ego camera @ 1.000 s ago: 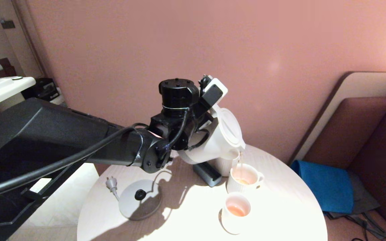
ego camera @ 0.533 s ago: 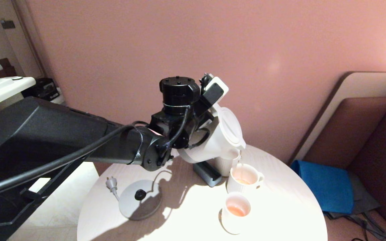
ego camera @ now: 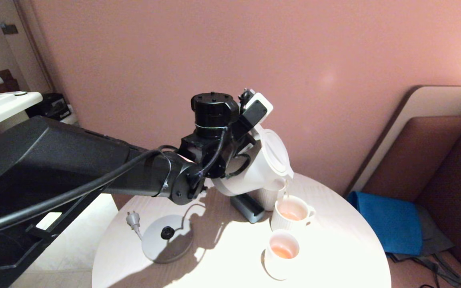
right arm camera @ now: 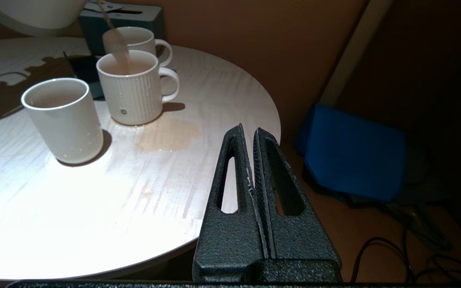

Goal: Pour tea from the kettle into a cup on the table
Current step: Pour water into another cup

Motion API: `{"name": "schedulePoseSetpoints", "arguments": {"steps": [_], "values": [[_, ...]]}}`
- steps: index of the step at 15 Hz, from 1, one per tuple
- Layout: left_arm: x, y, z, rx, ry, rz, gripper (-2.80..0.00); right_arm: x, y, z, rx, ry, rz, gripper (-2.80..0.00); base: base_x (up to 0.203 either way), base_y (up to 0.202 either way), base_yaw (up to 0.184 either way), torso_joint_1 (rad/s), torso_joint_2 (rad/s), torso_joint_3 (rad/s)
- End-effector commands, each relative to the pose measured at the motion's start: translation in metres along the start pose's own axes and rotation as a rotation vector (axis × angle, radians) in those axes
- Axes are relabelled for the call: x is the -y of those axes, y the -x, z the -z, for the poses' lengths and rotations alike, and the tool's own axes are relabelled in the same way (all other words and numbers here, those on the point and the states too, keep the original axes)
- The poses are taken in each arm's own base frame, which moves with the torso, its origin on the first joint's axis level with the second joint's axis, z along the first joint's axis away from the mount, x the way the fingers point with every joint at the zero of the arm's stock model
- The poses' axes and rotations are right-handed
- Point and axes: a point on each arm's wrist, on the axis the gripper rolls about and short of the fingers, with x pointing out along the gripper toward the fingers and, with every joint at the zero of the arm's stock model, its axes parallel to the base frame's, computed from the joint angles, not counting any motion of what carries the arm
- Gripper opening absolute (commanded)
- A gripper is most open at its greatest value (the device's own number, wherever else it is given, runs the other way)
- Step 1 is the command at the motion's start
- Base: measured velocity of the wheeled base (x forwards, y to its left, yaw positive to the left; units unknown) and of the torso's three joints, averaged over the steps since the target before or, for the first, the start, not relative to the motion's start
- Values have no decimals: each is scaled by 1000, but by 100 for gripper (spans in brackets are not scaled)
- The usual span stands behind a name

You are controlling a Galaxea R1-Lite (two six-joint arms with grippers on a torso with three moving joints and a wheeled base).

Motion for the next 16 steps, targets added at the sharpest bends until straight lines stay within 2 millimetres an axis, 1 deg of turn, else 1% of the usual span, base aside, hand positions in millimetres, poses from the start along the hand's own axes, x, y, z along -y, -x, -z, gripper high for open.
{"name": "schedulePoseSetpoints", "arguments": {"steps": [1, 5, 8, 12, 14, 16], "values": [[1, 0, 2, -3, 14, 0, -280, 0, 0, 0, -1, 1, 0, -280, 0, 0, 0, 0, 0, 0], [1, 7, 8, -27, 74, 14, -280, 0, 0, 0, -1, 1, -1, -280, 0, 0, 0, 0, 0, 0], [4, 6, 15, -48, 149, 17, -280, 0, 0, 0, -1, 1, -1, -280, 0, 0, 0, 0, 0, 0], [1, 5, 16, -50, 231, 6, -280, 0, 0, 0, -1, 1, -1, -280, 0, 0, 0, 0, 0, 0], [-10, 0, 23, -63, 232, -24, -280, 0, 0, 0, -1, 1, -1, -280, 0, 0, 0, 0, 0, 0], [-22, -9, 26, -61, 232, -60, -280, 0, 0, 0, -1, 1, -1, -280, 0, 0, 0, 0, 0, 0]]}}
